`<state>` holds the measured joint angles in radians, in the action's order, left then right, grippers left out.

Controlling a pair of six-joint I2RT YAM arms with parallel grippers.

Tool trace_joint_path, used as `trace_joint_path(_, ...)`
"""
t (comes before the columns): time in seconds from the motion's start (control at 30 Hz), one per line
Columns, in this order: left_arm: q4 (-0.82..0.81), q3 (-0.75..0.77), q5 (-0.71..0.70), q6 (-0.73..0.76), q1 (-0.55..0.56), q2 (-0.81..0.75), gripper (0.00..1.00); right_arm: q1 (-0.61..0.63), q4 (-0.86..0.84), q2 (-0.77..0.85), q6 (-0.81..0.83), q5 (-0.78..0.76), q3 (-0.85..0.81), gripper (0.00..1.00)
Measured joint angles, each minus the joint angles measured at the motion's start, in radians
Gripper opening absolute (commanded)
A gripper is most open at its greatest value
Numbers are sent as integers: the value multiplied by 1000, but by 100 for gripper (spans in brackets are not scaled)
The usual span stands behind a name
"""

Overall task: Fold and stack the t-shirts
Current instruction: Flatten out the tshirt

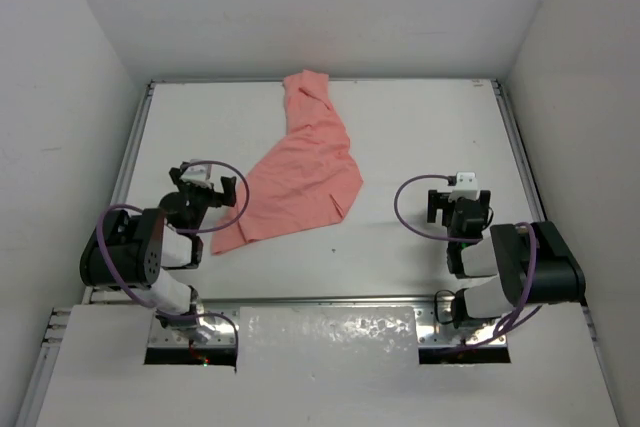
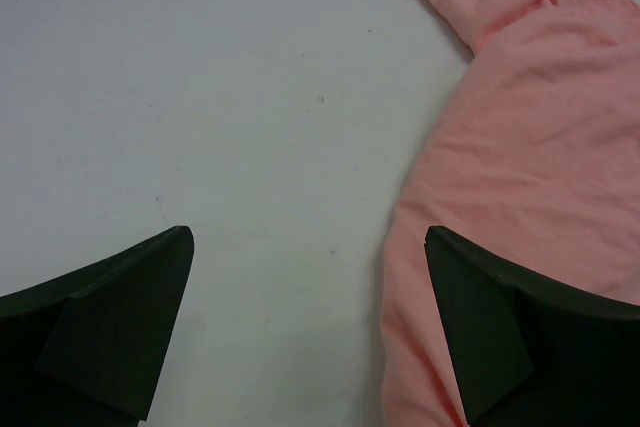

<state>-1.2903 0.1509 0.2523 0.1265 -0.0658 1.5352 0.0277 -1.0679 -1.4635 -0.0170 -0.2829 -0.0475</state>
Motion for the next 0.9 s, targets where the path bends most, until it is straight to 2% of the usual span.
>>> trace_joint_path(0.1, 0, 0, 0, 0, 0, 0, 100, 0, 23, 8, -2, -6, -6, 99)
trace_joint_path(0.27, 19, 2, -6, 0, 10, -11, 100, 0, 271, 130, -19, -47, -134, 99)
trace_joint_path(0.33, 216, 74, 12, 25, 15, -82, 100, 0, 397, 188, -36, -43, -211, 99)
trace_joint_path(0.43, 690, 461, 131, 205, 58, -81, 100, 0, 597, 255, -69, -17, -341, 99)
trace_joint_path(0.53, 1142, 965, 78, 394, 204, 64, 100, 0, 727, 304, -106, 24, -424, 99)
trace_joint_path(0.6, 1334, 1213, 16, 482, 317, 160, 100, 0, 791, 338, -135, 50, -442, 99)
trace_joint_path(0.67, 1497, 1355, 11, 540, 418, 217, 99, 0, 849, 365, -162, 67, -445, 99)
trace_joint_path(0.7, 1567, 1392, 11, 558, 475, 235, 96, 0, 879, 378, -174, 74, -445, 99)
trace_joint_path(0.8, 1727, 1411, 6, 571, 635, 275, 42, 0, 954, 419, -205, 93, -446, 98)
trace_joint_path(0.83, 1773, 1415, 14, 548, 681, 302, 36, 0, 978, 431, -209, 106, -450, 97)
trace_joint_path(0.9, 1859, 1451, 51, 486, 753, 383, 36, 0, 1023, 445, -212, 124, -464, 97)
